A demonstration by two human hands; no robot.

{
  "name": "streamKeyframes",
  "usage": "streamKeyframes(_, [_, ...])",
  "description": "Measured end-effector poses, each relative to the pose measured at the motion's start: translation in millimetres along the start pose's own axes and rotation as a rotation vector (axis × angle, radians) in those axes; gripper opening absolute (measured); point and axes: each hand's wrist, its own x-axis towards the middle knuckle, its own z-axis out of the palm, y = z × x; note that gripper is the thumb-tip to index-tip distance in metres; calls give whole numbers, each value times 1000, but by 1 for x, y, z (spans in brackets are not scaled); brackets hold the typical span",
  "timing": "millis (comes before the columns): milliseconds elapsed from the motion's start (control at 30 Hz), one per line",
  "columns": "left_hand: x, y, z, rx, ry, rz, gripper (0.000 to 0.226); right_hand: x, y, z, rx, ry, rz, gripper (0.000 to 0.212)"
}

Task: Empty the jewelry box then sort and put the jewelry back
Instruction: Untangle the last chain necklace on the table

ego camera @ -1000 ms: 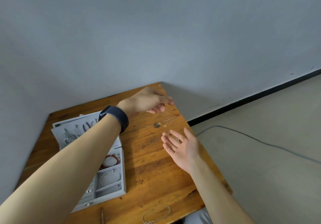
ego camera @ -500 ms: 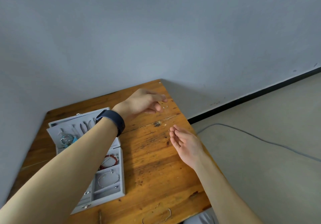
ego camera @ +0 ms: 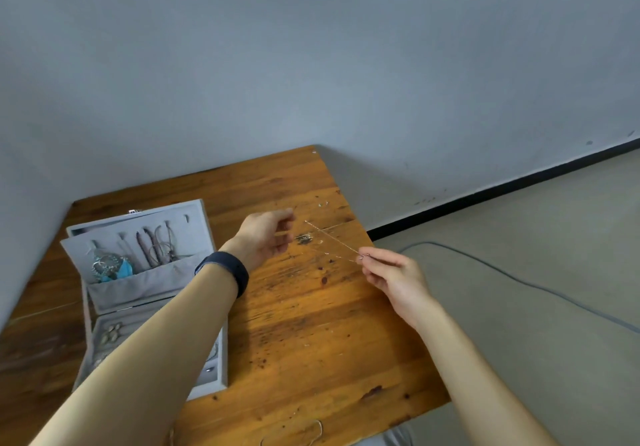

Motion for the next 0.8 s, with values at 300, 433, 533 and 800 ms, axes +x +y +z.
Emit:
streamKeyframes(300, [38, -41, -5, -82, 51, -123, 15, 51, -16, -10, -490, 111, -118, 15])
streamKeyframes(433, [48, -39, -6, -9, 68, -91, 16, 72, -16, -5, -530, 149, -128, 14])
streamKeyframes(533, [57, -41, -8, 316, 147, 33, 18, 86, -16, -1, -547, 164, -123, 14])
streamKeyframes(800, [78, -42, -20, 528, 241, 183, 18, 132, -29, 6, -485, 47, -48, 20])
